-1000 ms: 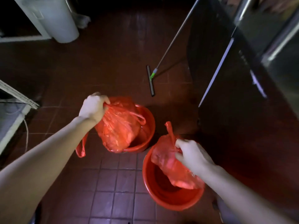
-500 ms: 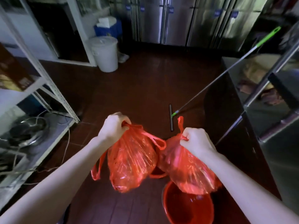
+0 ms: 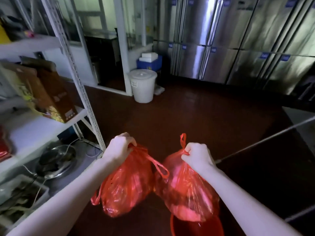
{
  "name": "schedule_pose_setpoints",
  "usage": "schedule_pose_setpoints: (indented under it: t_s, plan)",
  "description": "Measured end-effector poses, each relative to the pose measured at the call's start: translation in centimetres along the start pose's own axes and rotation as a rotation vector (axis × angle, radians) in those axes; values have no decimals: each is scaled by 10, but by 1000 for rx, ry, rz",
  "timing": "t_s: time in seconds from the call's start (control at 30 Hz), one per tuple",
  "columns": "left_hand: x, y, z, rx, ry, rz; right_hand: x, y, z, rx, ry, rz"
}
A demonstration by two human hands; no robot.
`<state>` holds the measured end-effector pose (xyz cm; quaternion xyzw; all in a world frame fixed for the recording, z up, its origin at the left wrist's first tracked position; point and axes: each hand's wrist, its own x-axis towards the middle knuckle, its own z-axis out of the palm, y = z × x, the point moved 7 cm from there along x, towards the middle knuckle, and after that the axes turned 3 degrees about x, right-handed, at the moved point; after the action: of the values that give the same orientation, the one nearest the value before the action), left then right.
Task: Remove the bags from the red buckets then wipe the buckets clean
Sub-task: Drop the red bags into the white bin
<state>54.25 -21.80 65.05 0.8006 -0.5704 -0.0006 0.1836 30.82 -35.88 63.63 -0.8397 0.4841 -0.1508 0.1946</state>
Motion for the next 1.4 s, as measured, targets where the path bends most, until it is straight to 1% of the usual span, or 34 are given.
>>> schedule_pose_setpoints:
  t_s: [0.13,0.27,0.47,0.6,0.77,0.93,1.0,1.17,1.4]
  plan:
    - [76,-70,9,21,-43,-41,101,-34,46,28,-62,-8]
    - [156,-127,11,23,-92,-70,187,-63,73,13,-109,2]
    - [291,-206,16,1,-84,-86,327,-100,93,6,-64,25]
    - [395,-248,29,-28,-76,-30,426,-116,106,-23,-27,73]
    - [519,-283,50,-82,-115,49,542,-129,114,1,-11,169]
    - [643,-309,73,-104,-145,89,652,-119,118,83,49,252]
    - [696,-316,85,-122,-149,110,702,-112,123,103,73,260]
    - [828,-333,130,-146,-152,140,841,-92,146,99,71,254]
    - [1011,-337,186,-115,-256,156,1025,-51,153,223,48,279]
